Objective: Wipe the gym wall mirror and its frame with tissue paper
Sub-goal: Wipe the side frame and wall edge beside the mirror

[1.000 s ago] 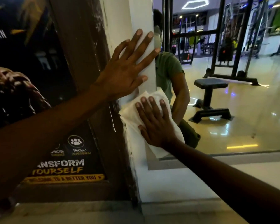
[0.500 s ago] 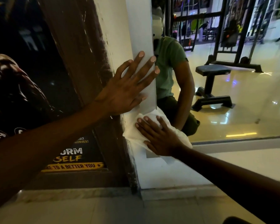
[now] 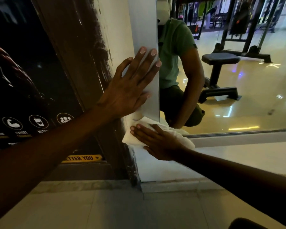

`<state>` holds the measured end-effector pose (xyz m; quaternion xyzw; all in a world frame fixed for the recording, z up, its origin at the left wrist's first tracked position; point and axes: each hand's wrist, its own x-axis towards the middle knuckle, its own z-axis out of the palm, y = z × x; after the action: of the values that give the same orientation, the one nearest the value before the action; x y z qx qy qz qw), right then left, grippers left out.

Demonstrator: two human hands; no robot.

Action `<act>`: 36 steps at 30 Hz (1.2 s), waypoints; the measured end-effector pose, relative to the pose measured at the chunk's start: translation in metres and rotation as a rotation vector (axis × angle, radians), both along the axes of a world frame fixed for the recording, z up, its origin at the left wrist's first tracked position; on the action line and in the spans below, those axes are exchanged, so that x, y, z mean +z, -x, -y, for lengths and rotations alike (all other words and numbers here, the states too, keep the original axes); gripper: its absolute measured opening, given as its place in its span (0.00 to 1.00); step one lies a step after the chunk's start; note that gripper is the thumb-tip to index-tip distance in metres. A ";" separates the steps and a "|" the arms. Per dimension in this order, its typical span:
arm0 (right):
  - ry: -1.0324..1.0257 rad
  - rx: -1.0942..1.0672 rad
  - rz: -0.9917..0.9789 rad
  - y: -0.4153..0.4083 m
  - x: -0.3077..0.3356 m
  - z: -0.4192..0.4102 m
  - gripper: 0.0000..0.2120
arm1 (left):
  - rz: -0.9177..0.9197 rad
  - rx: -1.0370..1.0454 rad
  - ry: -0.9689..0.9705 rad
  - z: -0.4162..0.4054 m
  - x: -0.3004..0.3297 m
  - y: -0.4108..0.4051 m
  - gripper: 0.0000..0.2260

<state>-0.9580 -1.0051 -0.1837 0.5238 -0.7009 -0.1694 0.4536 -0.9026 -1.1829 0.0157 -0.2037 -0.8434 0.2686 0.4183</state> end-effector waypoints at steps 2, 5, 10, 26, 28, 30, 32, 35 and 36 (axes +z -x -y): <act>0.040 -0.008 0.035 0.003 0.017 -0.006 0.41 | 0.001 0.005 0.006 0.001 0.001 0.000 0.34; 0.062 -0.022 0.068 0.007 0.026 -0.012 0.36 | 0.010 0.006 0.023 0.003 0.004 -0.002 0.34; -0.135 0.002 -0.056 0.003 0.012 -0.011 0.36 | 0.042 -0.027 0.071 0.009 0.014 -0.010 0.30; 0.434 0.198 0.038 -0.009 0.334 0.038 0.15 | 0.026 -0.243 -0.716 0.074 0.215 -0.074 0.15; 0.529 0.261 0.120 -0.021 0.395 0.052 0.17 | 0.103 -0.196 -0.930 0.076 0.254 -0.081 0.15; 0.590 0.260 0.199 -0.033 0.453 0.061 0.20 | 0.219 -0.161 -1.339 0.072 0.294 -0.091 0.12; 0.646 0.222 0.295 -0.045 0.501 0.067 0.19 | 0.478 -0.223 -1.879 0.062 0.336 -0.102 0.12; 0.676 0.149 0.440 -0.063 0.557 0.076 0.21 | 0.728 -0.331 -2.181 0.041 0.388 -0.111 0.19; 0.668 0.130 0.484 -0.068 0.571 0.077 0.22 | 0.739 -0.342 -2.222 0.033 0.402 -0.114 0.17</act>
<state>-0.8895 -1.0825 0.3871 0.4155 -0.7692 0.2243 0.4305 -0.7883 -1.2162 0.4180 0.0961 -0.6459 -0.7466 0.1271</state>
